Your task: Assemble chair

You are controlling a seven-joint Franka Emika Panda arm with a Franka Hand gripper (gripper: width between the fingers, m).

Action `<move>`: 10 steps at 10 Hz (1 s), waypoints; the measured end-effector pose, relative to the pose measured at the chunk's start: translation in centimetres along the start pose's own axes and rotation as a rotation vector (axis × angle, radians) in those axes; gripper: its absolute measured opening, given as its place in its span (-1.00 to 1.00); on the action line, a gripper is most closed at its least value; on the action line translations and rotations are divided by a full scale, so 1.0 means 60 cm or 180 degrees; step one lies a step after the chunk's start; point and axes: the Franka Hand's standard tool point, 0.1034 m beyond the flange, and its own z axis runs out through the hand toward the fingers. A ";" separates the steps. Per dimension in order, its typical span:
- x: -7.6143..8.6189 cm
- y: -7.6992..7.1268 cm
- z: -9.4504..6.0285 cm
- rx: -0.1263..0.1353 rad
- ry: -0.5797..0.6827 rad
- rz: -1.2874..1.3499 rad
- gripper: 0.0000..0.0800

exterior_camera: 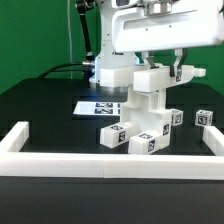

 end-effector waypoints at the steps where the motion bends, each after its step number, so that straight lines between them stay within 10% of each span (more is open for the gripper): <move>1: 0.000 0.000 0.000 0.0000 0.0000 0.0000 -0.26; 10: -0.004 -0.001 -0.001 0.0047 0.0095 -0.0014 -0.26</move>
Offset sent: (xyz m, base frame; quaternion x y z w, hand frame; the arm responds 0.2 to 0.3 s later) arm -0.0235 0.0056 -0.0116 -0.0006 -0.0027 0.0422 0.9991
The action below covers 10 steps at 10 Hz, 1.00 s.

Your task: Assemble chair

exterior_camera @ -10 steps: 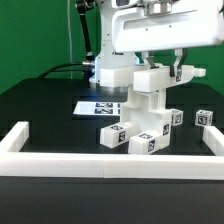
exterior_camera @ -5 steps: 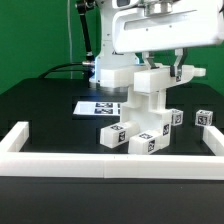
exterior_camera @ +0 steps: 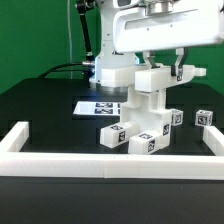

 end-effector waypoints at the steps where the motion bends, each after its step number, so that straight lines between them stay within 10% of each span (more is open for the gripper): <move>1: -0.001 0.000 0.000 -0.0002 -0.0002 0.0017 -0.26; 10: -0.008 -0.005 0.000 0.0002 0.0000 0.0172 -0.26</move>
Offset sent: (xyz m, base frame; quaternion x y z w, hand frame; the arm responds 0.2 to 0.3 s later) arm -0.0100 0.0024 0.0000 -0.0401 -0.0120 0.0589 0.9974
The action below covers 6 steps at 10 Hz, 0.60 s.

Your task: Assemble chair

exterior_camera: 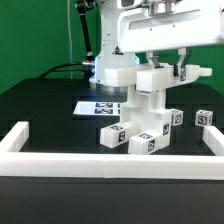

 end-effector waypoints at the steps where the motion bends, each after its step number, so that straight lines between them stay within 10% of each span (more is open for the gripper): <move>1: 0.000 0.000 0.000 0.0001 0.0001 -0.0006 -0.26; 6: 0.000 -0.002 -0.001 0.0004 0.0003 -0.0012 -0.26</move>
Offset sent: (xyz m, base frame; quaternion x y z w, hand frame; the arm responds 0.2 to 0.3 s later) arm 0.0000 0.0000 0.0000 0.0000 0.0000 0.0000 1.0000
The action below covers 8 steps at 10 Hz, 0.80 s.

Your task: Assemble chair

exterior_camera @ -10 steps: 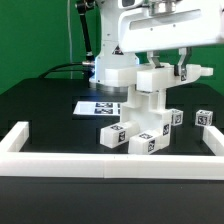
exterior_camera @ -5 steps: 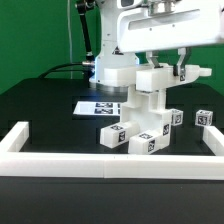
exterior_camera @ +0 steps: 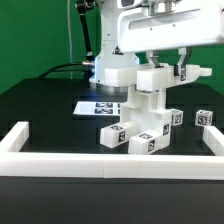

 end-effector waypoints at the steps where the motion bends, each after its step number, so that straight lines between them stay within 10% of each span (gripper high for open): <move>1: 0.000 0.000 0.000 0.0000 0.0000 -0.0002 -0.26; 8: -0.001 -0.002 -0.001 -0.0003 -0.0013 -0.0083 -0.26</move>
Offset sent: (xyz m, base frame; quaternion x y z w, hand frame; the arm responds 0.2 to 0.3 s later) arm -0.0080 -0.0055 0.0028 -0.0005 -0.0016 -0.0115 0.9999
